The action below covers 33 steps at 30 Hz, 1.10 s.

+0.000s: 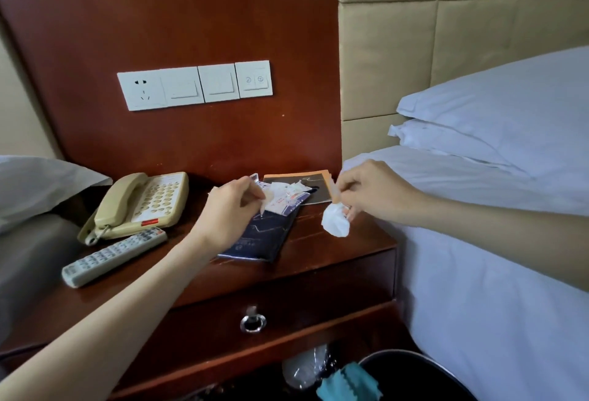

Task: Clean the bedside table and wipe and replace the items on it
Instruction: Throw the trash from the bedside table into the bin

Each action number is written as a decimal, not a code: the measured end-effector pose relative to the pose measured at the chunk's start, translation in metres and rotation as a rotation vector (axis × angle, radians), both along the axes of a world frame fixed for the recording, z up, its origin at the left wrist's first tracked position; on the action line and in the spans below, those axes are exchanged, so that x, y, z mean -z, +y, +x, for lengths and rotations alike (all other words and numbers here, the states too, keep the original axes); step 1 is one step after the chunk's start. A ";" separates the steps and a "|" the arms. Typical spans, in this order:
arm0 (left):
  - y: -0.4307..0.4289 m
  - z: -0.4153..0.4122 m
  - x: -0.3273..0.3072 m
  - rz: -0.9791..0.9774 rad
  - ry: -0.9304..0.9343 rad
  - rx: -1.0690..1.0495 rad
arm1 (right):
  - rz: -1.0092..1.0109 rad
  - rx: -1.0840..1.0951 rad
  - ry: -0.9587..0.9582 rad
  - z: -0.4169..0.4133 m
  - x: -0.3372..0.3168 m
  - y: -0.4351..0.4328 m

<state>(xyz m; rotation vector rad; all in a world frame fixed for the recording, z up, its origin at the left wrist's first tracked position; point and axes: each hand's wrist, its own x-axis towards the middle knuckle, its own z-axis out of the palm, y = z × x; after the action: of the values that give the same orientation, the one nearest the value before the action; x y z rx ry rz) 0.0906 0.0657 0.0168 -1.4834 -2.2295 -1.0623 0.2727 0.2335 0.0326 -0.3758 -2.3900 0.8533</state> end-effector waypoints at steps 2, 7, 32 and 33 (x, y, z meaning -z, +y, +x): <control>0.002 0.028 -0.003 0.004 -0.019 0.108 | 0.028 0.022 -0.069 0.017 0.006 0.003; 0.005 0.075 0.016 -0.118 -0.092 0.240 | -0.008 0.052 -0.249 0.061 0.027 0.002; 0.006 0.171 0.216 -0.513 -0.748 0.288 | 0.110 0.002 -0.831 0.098 0.157 -0.009; 0.005 0.170 0.217 -0.523 -0.719 0.292 | 0.115 -0.005 -0.839 0.098 0.157 -0.008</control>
<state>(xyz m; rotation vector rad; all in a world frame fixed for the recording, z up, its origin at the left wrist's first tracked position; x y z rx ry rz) 0.2604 0.0703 -0.2002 -1.8985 -3.0315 -1.3261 0.3711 0.2259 -0.1243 -0.8043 -3.1795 0.6178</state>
